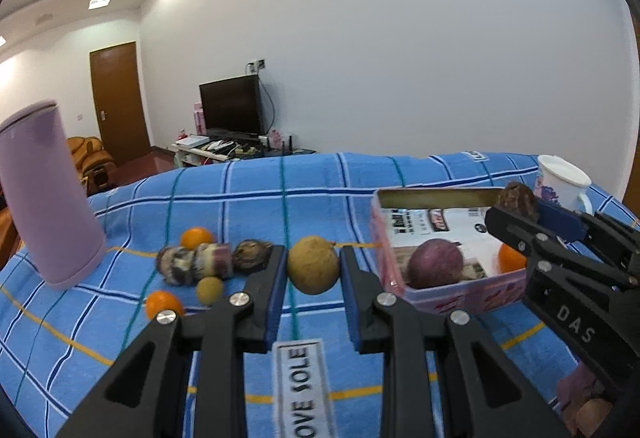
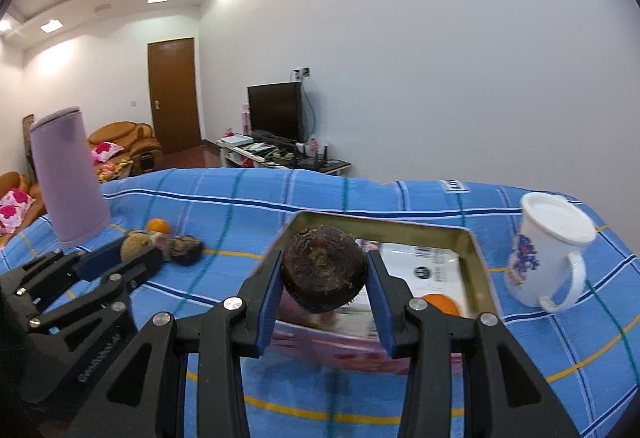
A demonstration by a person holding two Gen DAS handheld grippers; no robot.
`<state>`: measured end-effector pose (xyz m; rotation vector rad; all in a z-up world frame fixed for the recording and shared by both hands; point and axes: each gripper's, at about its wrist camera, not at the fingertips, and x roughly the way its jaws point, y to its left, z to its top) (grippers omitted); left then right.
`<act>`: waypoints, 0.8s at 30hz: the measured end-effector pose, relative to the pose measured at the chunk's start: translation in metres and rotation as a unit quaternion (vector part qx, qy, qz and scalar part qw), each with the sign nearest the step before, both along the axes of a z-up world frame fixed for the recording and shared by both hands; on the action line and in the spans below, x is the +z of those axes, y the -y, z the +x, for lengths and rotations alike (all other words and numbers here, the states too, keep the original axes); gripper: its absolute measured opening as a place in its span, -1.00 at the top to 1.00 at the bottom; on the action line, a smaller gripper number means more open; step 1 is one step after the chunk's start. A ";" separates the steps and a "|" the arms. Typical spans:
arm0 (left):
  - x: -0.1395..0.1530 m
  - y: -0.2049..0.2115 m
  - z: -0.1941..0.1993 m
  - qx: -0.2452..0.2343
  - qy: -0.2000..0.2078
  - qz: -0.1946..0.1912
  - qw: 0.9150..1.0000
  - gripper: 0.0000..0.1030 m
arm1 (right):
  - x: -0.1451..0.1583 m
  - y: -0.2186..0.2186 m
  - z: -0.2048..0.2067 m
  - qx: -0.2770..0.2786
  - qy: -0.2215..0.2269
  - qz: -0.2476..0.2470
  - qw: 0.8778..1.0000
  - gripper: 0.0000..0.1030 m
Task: Organize fruits
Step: 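Lower both fruits into the pink tin and open both tools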
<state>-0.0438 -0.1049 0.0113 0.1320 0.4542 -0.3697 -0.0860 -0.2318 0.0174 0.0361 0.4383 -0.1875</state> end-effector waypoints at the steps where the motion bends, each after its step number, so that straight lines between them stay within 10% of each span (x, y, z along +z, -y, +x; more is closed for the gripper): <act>1: 0.001 0.005 0.000 -0.003 0.002 0.002 1.000 0.46 | 0.000 0.006 0.000 -0.006 -0.001 -0.003 1.000 0.17; 24: 0.003 0.107 0.020 -0.039 -0.003 0.015 0.999 0.46 | -0.006 0.093 0.014 -0.087 -0.038 -0.019 0.995 0.17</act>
